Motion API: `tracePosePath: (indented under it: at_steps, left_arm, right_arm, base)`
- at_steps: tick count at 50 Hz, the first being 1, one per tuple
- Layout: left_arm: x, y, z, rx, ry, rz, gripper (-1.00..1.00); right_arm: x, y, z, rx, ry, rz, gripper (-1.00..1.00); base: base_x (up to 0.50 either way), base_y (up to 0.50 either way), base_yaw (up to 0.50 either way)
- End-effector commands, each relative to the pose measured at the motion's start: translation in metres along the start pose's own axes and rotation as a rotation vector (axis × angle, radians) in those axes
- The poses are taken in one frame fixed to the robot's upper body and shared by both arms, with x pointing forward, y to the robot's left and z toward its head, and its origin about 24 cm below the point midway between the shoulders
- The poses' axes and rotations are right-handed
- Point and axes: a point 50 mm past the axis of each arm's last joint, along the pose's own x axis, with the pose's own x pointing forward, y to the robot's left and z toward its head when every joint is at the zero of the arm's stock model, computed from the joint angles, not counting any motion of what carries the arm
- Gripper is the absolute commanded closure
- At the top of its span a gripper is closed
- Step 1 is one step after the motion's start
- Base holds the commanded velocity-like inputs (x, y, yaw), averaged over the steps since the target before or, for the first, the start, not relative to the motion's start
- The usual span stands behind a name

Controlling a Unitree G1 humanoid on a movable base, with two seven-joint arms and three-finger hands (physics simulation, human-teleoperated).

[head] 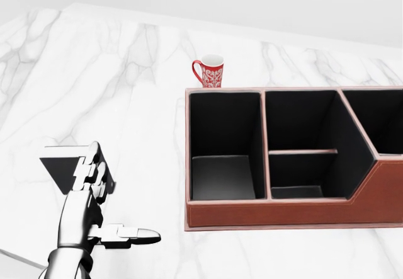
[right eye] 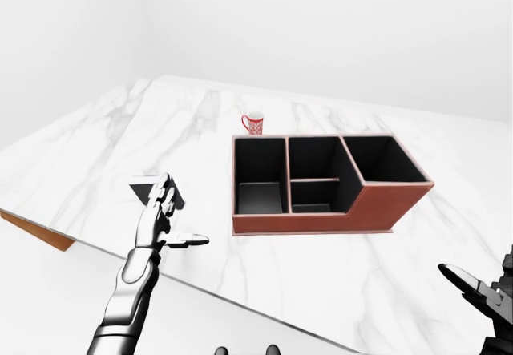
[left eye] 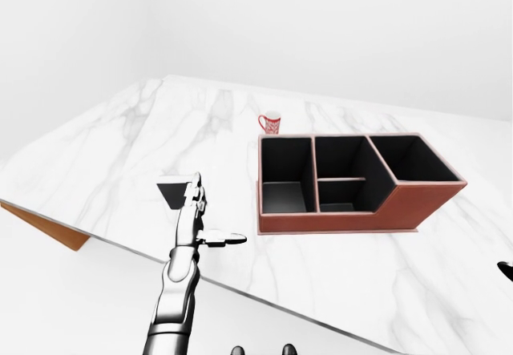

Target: Pick up the book and place it in the left compartment of the caddy.

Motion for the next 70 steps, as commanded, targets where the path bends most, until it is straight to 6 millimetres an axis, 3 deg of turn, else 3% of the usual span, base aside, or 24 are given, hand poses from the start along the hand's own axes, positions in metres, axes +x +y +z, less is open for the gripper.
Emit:
tracePosePath:
  at_steps: [1, 56, 64, 70]
  left_arm:
    - [0.0, 0.0, 0.002, -0.006, -0.007, 0.0, -1.0]
    - [-0.003, 0.002, 0.01, -0.007, -0.044, 0.013, -1.0]
    - [-0.002, 0.012, 0.011, 0.036, -0.047, 0.091, -1.0]
    - [-0.003, 0.016, 0.01, 0.175, -0.045, 0.18, -1.0]
  right_arm:
    - [0.0, 0.0, 0.0, 0.0, 0.001, 0.003, -1.0]
    - [-0.001, 0.003, 0.005, 0.002, -0.021, 0.011, -1.0]
    - [-0.001, 0.004, 0.003, 0.011, -0.016, 0.024, -1.0]
    - [-0.001, 0.004, 0.002, 0.007, -0.011, 0.026, -1.0]
  base:
    - [0.15, 0.06, 0.0]
    - [0.13, 0.04, 0.0]
    - [0.0, 0.0, 0.0]
    - [0.0, 0.0, 0.0]
